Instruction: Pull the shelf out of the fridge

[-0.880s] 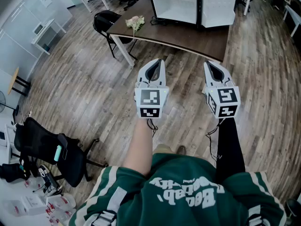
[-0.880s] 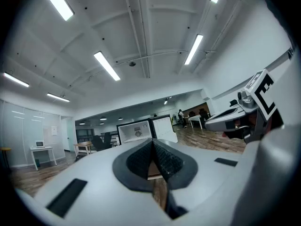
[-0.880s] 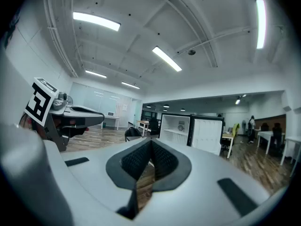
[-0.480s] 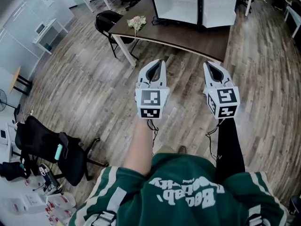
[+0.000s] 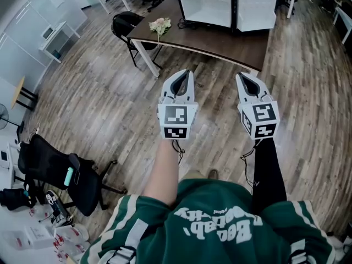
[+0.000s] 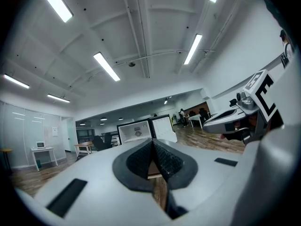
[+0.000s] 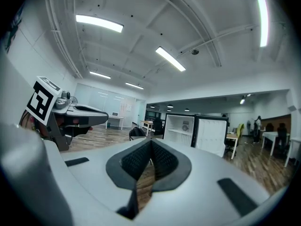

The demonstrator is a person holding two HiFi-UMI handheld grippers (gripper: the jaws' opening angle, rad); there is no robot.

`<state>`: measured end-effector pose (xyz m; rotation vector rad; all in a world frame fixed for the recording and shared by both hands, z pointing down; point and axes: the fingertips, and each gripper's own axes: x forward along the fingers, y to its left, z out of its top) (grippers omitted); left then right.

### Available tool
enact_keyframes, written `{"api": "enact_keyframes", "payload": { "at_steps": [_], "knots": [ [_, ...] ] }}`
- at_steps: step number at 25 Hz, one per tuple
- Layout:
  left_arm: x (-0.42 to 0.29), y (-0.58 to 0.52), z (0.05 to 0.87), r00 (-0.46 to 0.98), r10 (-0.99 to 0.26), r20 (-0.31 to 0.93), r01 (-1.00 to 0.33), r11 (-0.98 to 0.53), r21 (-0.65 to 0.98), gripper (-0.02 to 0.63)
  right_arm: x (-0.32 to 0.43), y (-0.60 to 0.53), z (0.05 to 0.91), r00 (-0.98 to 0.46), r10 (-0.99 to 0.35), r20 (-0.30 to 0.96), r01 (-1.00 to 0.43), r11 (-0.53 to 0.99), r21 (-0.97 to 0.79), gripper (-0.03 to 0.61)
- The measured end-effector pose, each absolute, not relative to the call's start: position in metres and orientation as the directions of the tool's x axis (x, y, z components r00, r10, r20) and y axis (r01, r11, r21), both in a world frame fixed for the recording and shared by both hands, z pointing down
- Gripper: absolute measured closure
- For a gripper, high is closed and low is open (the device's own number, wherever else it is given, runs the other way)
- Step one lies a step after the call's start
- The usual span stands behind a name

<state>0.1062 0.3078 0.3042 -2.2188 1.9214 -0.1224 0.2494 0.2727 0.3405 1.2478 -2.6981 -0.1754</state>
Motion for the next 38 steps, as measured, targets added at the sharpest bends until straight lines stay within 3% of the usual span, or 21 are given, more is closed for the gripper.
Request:
{"api": "enact_keyframes", "payload": {
  "at_steps": [19,38],
  "knots": [
    [0.088,0.324,0.308,0.12,-0.991,-0.057,-0.969,-0.104,-0.225,0.598,0.22,0.287,0.356,-0.701,-0.706,0.098,-0.694,0.708,0.135,0.569],
    [0.034,0.26,0.303,0.154,-0.986,-0.071,-0.969,-0.137,-0.205,0.598,0.174,0.226,0.345,-0.65,-0.755,0.09,-0.739,0.655,0.157,0.569]
  ]
}}
